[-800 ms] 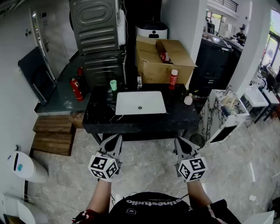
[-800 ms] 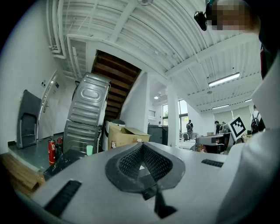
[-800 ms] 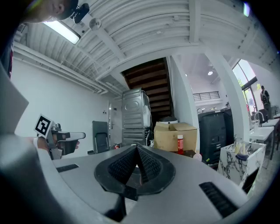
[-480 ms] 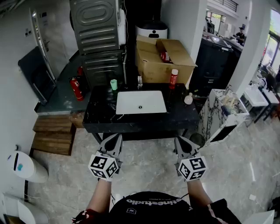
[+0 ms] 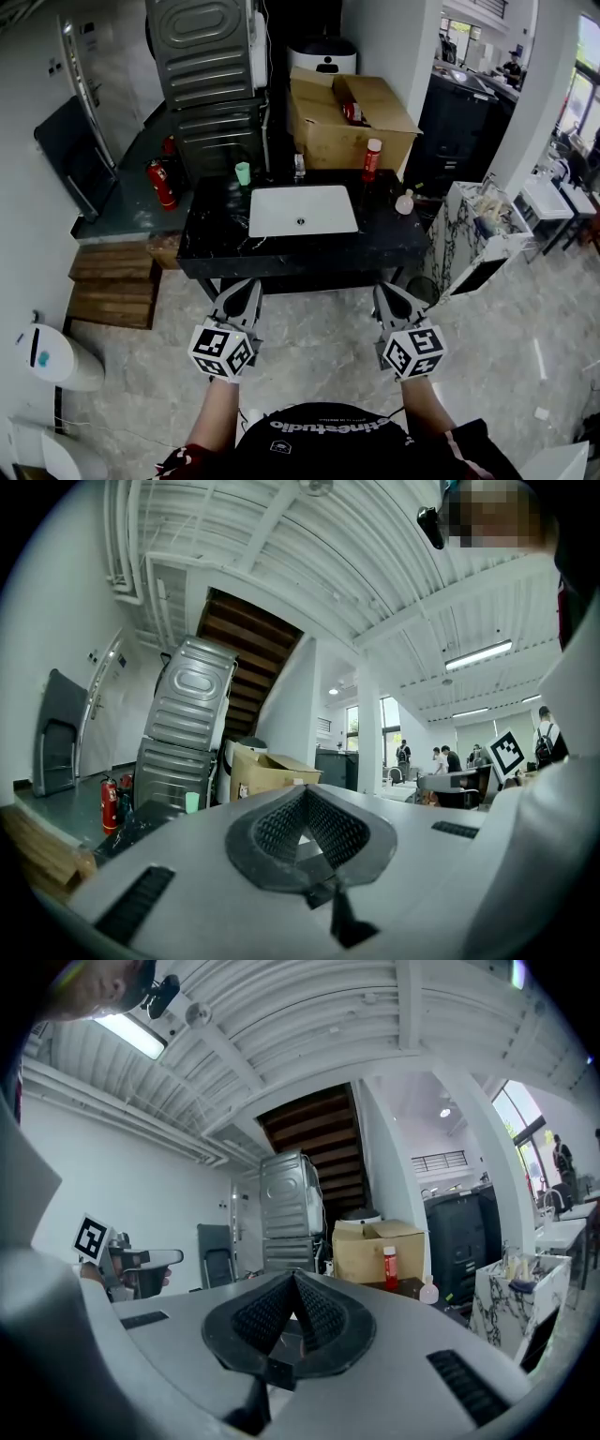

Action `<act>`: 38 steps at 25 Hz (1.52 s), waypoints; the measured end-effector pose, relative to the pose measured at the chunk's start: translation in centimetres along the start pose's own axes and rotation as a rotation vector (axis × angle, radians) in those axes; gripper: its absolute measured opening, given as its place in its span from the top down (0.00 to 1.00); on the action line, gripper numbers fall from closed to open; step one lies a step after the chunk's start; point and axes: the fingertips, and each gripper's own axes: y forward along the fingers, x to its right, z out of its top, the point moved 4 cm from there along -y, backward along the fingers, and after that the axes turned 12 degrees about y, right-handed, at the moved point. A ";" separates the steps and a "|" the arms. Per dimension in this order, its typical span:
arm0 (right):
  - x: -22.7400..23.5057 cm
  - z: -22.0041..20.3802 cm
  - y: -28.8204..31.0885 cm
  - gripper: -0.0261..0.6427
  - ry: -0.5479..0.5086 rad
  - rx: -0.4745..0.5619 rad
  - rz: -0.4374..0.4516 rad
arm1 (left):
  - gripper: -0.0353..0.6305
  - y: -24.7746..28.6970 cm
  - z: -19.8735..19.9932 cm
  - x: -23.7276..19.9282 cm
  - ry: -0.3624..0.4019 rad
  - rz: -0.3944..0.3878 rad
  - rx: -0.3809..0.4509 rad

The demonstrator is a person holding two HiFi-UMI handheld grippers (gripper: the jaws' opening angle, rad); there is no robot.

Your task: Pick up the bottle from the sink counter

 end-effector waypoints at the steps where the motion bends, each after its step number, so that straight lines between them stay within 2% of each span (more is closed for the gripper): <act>1: -0.2 -0.1 0.2 0.91 -0.004 -0.001 -0.003 | 0.93 0.0 -0.1 -0.2 0.000 -0.002 0.000; 13: -3.3 -1.7 3.3 0.91 -0.011 0.001 -0.027 | 0.93 -0.4 -2.4 -5.3 -0.013 -0.026 -0.002; 18: -1.6 -2.2 4.8 0.91 -0.026 -0.022 -0.054 | 0.93 2.6 -4.1 -6.2 -0.030 -0.047 -0.016; 22: 1.5 -2.1 8.3 0.91 -0.024 -0.028 -0.053 | 0.93 7.5 -5.1 -6.9 -0.023 -0.061 -0.021; 26: 6.0 -1.4 14.3 0.90 -0.023 -0.031 -0.026 | 0.93 14.1 -6.2 -8.5 -0.003 -0.049 -0.025; 33: 13.8 3.3 25.4 0.91 -0.039 0.015 0.032 | 0.93 27.6 -5.5 -10.6 0.048 -0.046 -0.013; 38: 18.5 5.5 30.1 0.91 -0.026 0.016 0.068 | 0.93 35.3 -4.9 -10.9 0.074 -0.054 -0.012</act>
